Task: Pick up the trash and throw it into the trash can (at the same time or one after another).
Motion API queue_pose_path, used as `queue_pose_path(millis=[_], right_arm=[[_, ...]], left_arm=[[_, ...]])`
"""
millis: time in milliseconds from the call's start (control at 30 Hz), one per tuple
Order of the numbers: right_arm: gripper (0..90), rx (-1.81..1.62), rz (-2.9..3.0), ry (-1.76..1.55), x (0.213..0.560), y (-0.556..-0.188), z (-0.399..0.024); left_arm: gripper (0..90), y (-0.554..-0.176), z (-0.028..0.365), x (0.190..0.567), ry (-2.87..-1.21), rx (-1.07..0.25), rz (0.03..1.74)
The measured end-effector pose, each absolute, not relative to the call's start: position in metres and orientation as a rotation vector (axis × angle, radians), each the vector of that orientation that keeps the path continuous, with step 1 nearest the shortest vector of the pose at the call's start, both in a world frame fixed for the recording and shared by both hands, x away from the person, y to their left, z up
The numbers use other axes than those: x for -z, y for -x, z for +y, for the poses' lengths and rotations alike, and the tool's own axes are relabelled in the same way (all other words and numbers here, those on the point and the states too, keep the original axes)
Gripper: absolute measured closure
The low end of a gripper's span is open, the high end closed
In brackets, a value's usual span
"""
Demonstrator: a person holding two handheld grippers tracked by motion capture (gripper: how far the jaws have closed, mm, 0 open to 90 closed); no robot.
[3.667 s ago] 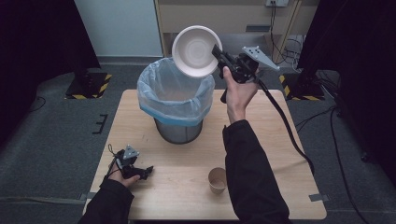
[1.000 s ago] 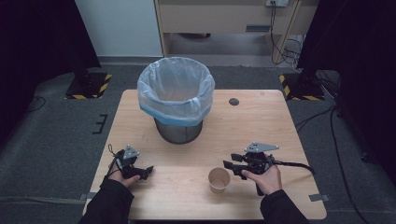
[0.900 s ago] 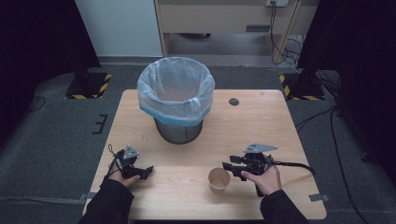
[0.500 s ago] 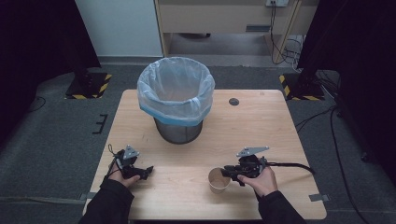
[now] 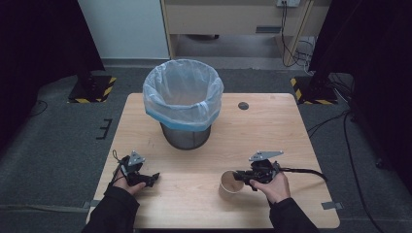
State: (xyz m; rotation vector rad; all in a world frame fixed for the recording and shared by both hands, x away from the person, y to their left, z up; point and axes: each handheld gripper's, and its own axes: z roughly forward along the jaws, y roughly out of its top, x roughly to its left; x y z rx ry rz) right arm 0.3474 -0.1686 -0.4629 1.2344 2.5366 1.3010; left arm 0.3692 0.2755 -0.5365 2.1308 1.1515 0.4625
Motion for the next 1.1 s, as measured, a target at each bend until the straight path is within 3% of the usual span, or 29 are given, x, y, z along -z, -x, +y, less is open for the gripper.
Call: queue_pose_path(millis=[1100], right_arm=[[85.0, -1.72, 1.915, -1.312, 0.412, -0.35, -0.216]], left_arm=[[0.0, -0.369, 0.275, 0.536, -2.131, -0.462, 1.151]])
